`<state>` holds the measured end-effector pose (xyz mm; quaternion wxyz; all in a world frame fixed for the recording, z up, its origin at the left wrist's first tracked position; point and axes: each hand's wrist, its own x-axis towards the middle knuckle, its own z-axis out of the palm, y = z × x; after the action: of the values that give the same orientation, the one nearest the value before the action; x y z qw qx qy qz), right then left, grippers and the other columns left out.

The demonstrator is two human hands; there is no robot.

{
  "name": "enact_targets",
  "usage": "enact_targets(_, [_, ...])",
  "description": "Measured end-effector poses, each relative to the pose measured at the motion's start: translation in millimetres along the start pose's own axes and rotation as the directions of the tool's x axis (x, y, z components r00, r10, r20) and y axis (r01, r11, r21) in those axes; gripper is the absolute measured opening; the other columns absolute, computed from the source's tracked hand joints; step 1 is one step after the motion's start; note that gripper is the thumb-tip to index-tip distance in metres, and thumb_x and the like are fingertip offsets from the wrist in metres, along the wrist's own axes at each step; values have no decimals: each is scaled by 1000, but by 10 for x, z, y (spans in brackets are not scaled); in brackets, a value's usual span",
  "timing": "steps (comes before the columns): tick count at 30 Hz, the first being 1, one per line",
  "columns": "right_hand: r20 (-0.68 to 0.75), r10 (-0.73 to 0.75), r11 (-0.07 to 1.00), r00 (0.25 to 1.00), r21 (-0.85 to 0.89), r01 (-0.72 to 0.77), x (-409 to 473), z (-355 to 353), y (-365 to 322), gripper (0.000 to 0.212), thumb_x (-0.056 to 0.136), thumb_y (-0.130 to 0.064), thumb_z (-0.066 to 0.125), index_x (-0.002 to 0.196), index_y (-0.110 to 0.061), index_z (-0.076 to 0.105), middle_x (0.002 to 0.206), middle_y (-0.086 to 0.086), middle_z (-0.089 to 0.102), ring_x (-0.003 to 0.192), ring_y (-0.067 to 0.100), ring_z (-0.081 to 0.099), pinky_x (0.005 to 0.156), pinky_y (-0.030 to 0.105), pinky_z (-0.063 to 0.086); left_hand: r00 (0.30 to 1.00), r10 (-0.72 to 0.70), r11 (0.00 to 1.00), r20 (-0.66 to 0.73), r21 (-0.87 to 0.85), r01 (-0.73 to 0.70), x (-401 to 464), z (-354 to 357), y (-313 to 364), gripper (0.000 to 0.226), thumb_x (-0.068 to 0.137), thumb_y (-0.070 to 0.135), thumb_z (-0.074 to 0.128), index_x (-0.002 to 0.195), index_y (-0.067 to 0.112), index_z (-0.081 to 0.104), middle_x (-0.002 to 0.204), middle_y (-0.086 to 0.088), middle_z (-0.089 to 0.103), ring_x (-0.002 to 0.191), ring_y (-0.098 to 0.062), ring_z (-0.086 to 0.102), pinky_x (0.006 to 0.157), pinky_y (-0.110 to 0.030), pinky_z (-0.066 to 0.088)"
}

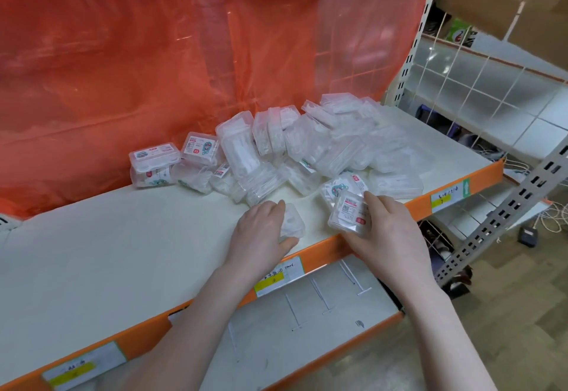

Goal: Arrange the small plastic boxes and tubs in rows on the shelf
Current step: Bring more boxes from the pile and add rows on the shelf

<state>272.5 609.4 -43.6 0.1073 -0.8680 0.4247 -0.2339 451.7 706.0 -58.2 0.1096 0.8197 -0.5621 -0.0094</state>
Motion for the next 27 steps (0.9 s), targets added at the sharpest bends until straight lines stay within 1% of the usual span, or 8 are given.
enact_targets(2, [-1,-24,1000,1000,7,24,-4,3,12,49,68,-18,76,110,2,59,94,15,60,92,37,53,73,42,45,999,-43,999,10,-22,43,16,-1,22,68,85,46,58,141,16,35,132,-1,45,122,-20,40,98,-28,30])
enact_targets(6, [-11,-66,998,998,5,66,2,8,-10,58,64,-14,78,115,5,58,96,19,61,91,39,56,74,41,45,994,-108,992,5,-73,108,-22,-89,4,61,79,44,65,131,15,47,126,-2,49,119,-22,42,96,-31,36])
enact_targets(9, [-27,-78,997,997,17,79,21,-6,-93,62,66,-13,75,122,4,55,104,19,60,98,38,53,79,40,42,992,-126,987,-14,-105,123,-137,-223,-107,67,77,43,68,135,19,45,129,-1,49,122,-21,42,99,-31,36])
enact_targets(13, [-20,-101,994,995,36,101,17,-33,-303,55,68,-16,72,119,0,57,103,17,59,97,37,51,77,40,40,981,-187,977,-52,-116,180,-383,-423,-317,70,76,44,69,138,22,43,125,0,50,119,-19,44,96,-29,36])
enact_targets(15, [-9,-132,990,991,41,132,19,-17,-452,53,69,-18,71,118,-1,56,103,17,59,99,37,50,79,41,40,974,-216,970,-70,-134,205,-540,-512,-443,71,76,43,69,138,22,43,128,1,49,121,-18,43,97,-28,34])
enact_targets(20, [18,-232,972,973,41,231,-98,75,-1053,64,70,-26,71,126,-4,52,105,15,57,103,35,48,82,41,36,949,-296,947,-107,-160,278,-1126,-789,-889,70,75,41,72,137,21,45,128,1,49,121,-18,43,98,-28,34])
enact_targets(23, [47,-280,959,959,59,277,-328,174,-1569,66,69,-26,70,128,-6,51,106,14,57,104,34,48,82,40,39,925,-352,930,-142,-159,330,-1638,-957,-1258,67,74,39,73,134,21,48,124,1,50,119,-19,45,95,-29,37])
enact_targets(27, [79,-369,928,926,84,363,-795,379,-2287,63,71,-27,69,127,-5,52,106,13,58,103,34,49,83,39,38,892,-419,905,-169,-156,396,-2451,-1139,-1774,69,75,40,72,136,21,46,127,1,49,121,-18,43,97,-28,37])
